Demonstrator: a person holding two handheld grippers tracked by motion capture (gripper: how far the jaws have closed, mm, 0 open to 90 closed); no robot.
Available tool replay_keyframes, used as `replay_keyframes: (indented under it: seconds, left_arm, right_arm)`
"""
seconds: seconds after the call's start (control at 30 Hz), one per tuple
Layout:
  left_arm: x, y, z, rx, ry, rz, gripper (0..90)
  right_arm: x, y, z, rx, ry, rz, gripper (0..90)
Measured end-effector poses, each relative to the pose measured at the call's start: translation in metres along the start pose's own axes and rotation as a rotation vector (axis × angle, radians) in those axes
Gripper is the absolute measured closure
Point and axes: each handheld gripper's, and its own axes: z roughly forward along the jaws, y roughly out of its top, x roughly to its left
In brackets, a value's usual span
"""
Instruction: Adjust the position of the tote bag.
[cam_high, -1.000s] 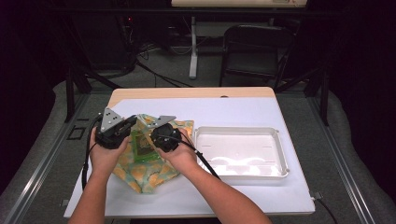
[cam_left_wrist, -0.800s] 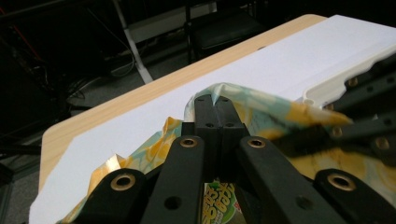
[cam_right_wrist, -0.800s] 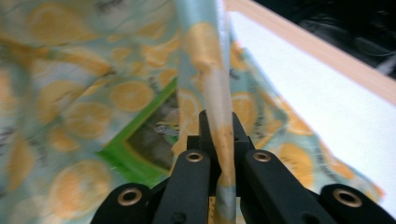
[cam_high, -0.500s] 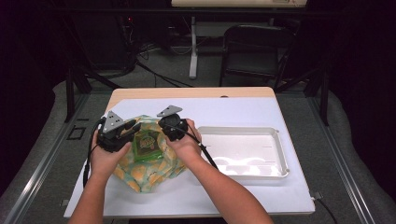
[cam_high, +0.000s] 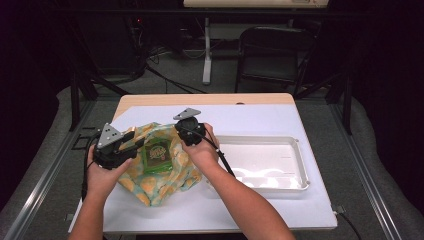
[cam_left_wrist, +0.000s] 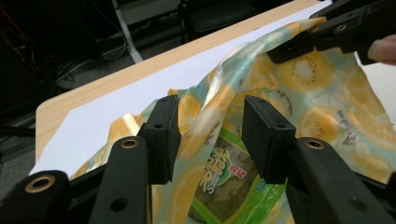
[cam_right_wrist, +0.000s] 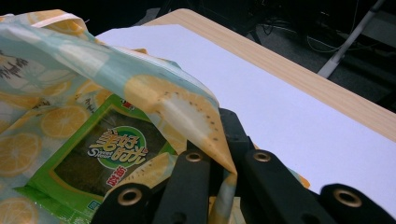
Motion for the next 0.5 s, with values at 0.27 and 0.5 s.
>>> replay_keyframes:
  seconds: [0.27, 0.5]
  left_arm:
    - [0.0041, -0.0063, -0.0008, 0.02, -0.005, -0.004, 54.3]
    - [0.0049, -0.0113, 0.0037, 0.053, -0.037, 0.0, 53.3]
  right_arm:
    - [-0.0045, 0.0001, 0.0015, -0.01, 0.011, 0.011, 90.0]
    - [-0.0094, 0.0006, -0.0011, -0.005, 0.01, 0.019, 90.0]
